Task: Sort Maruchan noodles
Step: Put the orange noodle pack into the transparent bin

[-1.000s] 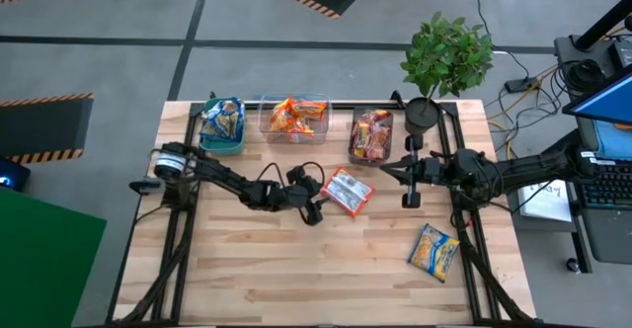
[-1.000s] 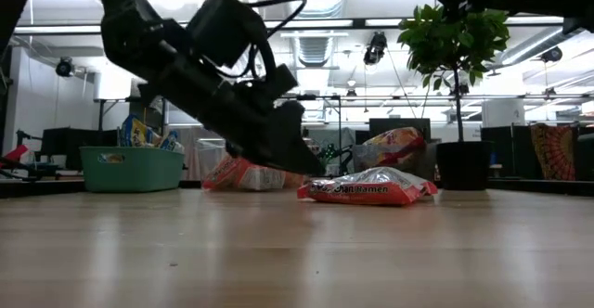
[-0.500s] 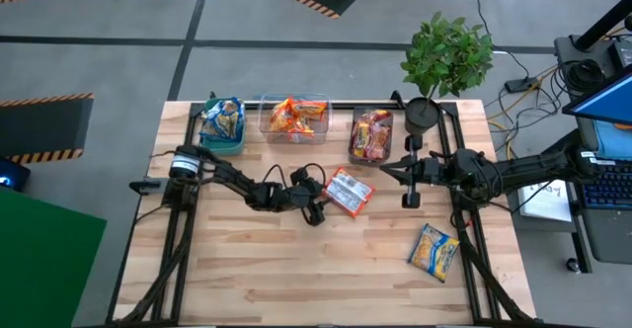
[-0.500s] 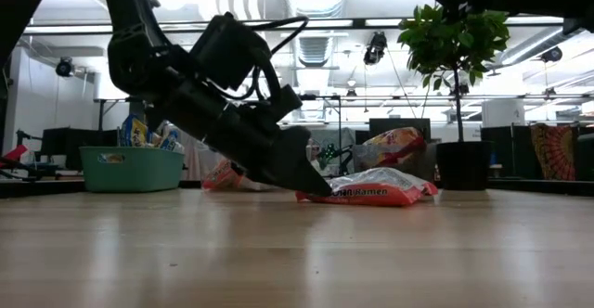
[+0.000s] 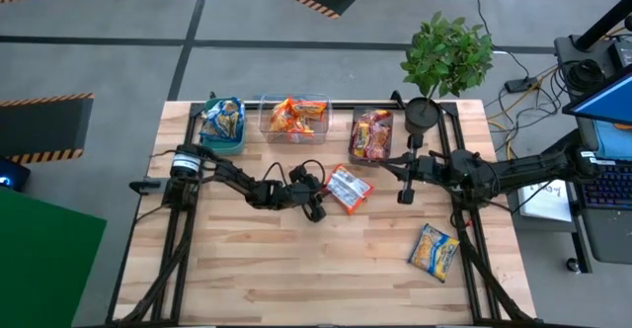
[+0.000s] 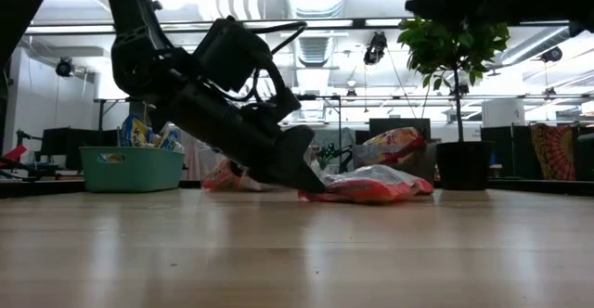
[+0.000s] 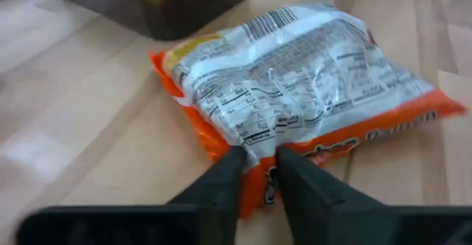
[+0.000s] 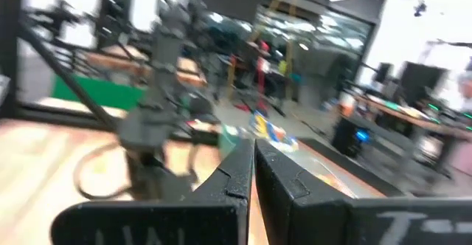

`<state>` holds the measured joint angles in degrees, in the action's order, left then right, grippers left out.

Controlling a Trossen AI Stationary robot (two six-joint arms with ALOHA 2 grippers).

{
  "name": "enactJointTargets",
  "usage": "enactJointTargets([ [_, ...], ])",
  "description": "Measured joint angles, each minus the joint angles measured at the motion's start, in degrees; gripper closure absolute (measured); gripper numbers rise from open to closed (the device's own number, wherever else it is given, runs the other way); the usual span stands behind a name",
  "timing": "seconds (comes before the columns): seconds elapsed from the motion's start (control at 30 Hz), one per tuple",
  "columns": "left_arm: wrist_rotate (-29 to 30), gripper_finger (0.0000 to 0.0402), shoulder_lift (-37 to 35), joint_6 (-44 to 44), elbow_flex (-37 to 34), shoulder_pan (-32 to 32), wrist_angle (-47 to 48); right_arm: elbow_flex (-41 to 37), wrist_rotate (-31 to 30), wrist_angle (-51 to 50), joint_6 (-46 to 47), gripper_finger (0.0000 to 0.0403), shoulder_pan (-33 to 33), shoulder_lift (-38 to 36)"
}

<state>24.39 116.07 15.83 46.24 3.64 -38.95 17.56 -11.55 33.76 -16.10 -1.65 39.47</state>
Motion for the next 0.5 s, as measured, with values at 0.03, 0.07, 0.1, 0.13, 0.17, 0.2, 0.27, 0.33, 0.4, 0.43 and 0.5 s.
enactJointTargets([
  [0.03, 0.87, 0.0349, 0.0, 0.23, 0.0, 0.0, -0.03, 0.0, -1.3, -0.55, 0.01, 0.0394, 0.0, 0.02],
  [0.07, 1.62, 0.0368, 0.0, 0.36, 0.0, 0.02, -0.03, -0.01, -2.32, -0.85, 0.03, 0.0394, 0.0, 0.07],
  [0.1, 2.04, 0.0384, 0.0, 0.53, -0.02, 0.02, -0.07, -0.01, -2.97, -0.89, 0.08, 0.0394, 0.0, 0.13],
  [0.13, 2.16, 0.0392, -0.01, 0.83, -0.08, 0.0, -0.06, -0.02, -3.08, -0.88, 0.28, 0.0394, 0.0, 0.13],
  [0.17, 2.2, 0.0394, -0.08, 1.21, -0.13, 0.0, -0.02, -0.02, -3.08, -0.86, 0.41, 0.0394, -0.02, 0.13],
  [0.2, 2.22, 0.0392, -0.14, 1.33, -0.15, 0.0, 0.16, 0.0, -3.08, -0.84, 0.48, 0.0394, -0.04, 0.13],
  [0.27, 2.31, 0.0391, -0.27, 1.43, -0.15, 0.01, 0.76, 0.0, -3.08, -0.96, 0.77, 0.0394, -0.07, 0.13],
  [0.33, 2.31, 0.0396, -0.55, 1.7, -0.15, 0.03, 1.88, 0.0, -3.08, -1.02, 3.11, 0.0394, -0.21, 0.23],
  [0.4, 2.37, 0.0399, -0.72, 2.34, -0.13, 0.04, 3.02, 0.0, -3.07, -1.06, 6.1, 0.0394, -0.2, 0.5],
  [0.43, 2.41, 0.0399, -0.77, 2.58, -0.13, 0.04, 3.43, 0.0, -3.07, -1.37, 6.9, 0.0394, -0.22, 0.5],
  [0.5, 2.5, 0.0399, -0.83, 2.71, -0.53, 0.04, 3.81, 0.01, -3.1, -1.54, 7.19, 0.0394, -0.34, 0.5],
])
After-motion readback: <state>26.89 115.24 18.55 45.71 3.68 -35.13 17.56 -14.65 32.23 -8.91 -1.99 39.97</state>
